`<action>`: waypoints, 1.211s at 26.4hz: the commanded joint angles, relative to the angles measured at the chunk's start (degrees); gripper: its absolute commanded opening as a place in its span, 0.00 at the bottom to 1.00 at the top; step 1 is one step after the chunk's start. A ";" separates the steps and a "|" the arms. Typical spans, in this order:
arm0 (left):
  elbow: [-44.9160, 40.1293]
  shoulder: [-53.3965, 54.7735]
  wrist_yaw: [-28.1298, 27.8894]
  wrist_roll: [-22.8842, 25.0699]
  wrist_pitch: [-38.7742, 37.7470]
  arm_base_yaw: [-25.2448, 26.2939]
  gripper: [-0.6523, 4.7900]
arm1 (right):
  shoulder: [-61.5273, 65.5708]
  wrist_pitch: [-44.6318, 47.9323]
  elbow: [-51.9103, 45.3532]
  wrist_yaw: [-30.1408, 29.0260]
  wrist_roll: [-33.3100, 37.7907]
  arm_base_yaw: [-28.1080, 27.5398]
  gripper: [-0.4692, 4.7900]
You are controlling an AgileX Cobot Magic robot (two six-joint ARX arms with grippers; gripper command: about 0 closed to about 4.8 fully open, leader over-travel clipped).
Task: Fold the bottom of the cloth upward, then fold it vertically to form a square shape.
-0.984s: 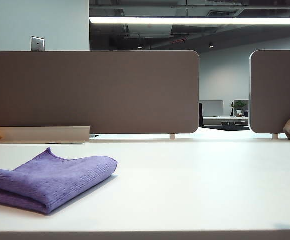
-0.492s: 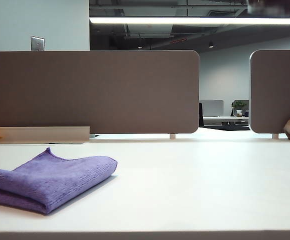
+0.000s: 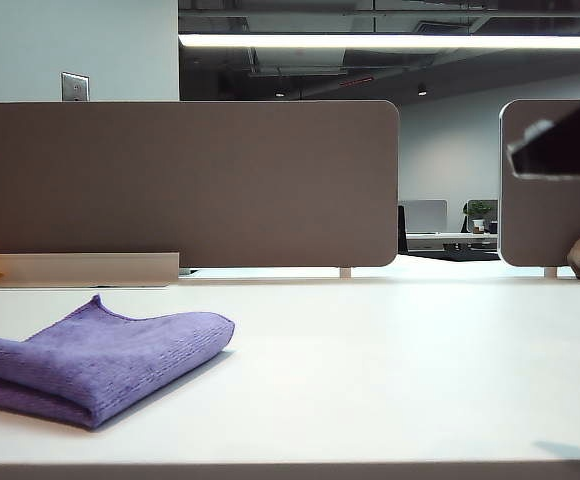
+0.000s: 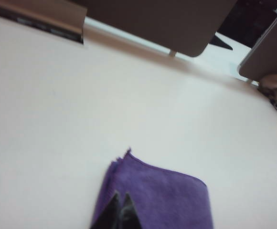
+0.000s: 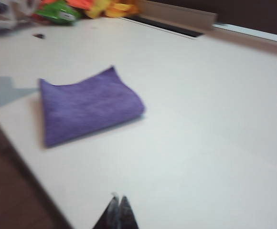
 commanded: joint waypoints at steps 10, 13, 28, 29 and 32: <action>-5.68 0.02 -6.21 14.34 6.60 0.04 0.11 | 0.04 0.92 -5.03 -3.74 -0.72 -0.31 0.09; -5.68 0.02 -6.21 14.29 6.49 0.04 0.12 | 0.04 0.92 -5.03 -4.42 -0.68 -0.28 0.09; -5.68 0.02 -5.99 14.27 6.45 0.04 0.12 | -0.11 0.94 -5.03 -4.44 -0.66 -0.17 0.09; -5.68 0.02 -5.99 14.27 6.45 0.04 0.12 | -0.11 0.92 -5.03 -4.46 -0.66 -0.17 0.09; -5.68 0.02 -5.92 14.27 6.43 0.04 0.12 | -0.04 0.90 -5.03 -4.48 -0.66 -0.39 0.09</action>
